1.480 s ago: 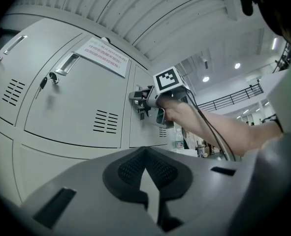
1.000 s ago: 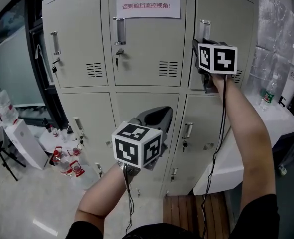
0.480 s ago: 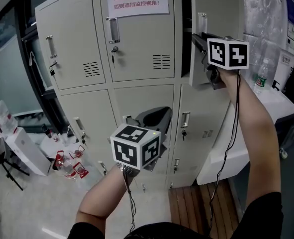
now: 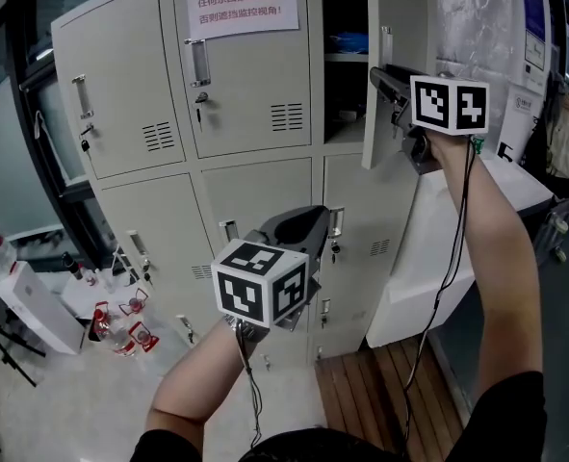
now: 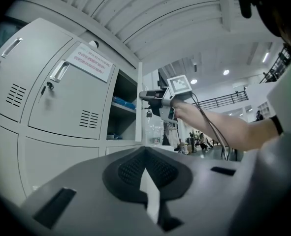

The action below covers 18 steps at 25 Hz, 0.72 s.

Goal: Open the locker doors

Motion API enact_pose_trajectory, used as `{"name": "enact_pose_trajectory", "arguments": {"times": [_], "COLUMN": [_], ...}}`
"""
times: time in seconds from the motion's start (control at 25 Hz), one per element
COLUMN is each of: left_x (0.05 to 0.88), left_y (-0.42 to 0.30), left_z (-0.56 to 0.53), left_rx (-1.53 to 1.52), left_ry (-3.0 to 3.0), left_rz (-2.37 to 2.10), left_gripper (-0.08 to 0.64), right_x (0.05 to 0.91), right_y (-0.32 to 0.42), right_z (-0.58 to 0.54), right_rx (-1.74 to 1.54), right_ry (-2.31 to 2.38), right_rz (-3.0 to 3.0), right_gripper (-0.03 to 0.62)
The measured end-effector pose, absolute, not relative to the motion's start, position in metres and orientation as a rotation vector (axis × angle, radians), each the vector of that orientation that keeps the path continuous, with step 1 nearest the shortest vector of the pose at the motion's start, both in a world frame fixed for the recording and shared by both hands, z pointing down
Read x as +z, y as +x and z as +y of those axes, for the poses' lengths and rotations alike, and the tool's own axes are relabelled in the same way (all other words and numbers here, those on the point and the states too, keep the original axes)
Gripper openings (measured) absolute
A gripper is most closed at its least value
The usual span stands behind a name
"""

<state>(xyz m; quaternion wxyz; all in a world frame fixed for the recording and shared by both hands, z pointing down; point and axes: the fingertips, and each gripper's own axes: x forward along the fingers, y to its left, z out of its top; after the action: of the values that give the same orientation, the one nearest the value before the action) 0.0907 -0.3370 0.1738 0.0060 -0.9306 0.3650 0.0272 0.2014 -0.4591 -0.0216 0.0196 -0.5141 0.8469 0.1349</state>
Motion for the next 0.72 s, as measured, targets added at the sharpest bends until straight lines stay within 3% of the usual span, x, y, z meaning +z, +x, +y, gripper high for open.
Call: {"name": "enact_pose_trajectory", "arguments": {"times": [0.72], "left_x": [0.172], "left_y": [0.15], "left_z": [-0.299], "left_rx": [0.083], "left_ry": [-2.993], "left_rz": [0.903], "left_gripper": [-0.002], "right_x": [-0.016], "right_y": [0.286], "right_z": [-0.393], "right_rx": [0.549], "right_ry": [-1.913], "right_rz": [2.38], "right_gripper": [0.141]}}
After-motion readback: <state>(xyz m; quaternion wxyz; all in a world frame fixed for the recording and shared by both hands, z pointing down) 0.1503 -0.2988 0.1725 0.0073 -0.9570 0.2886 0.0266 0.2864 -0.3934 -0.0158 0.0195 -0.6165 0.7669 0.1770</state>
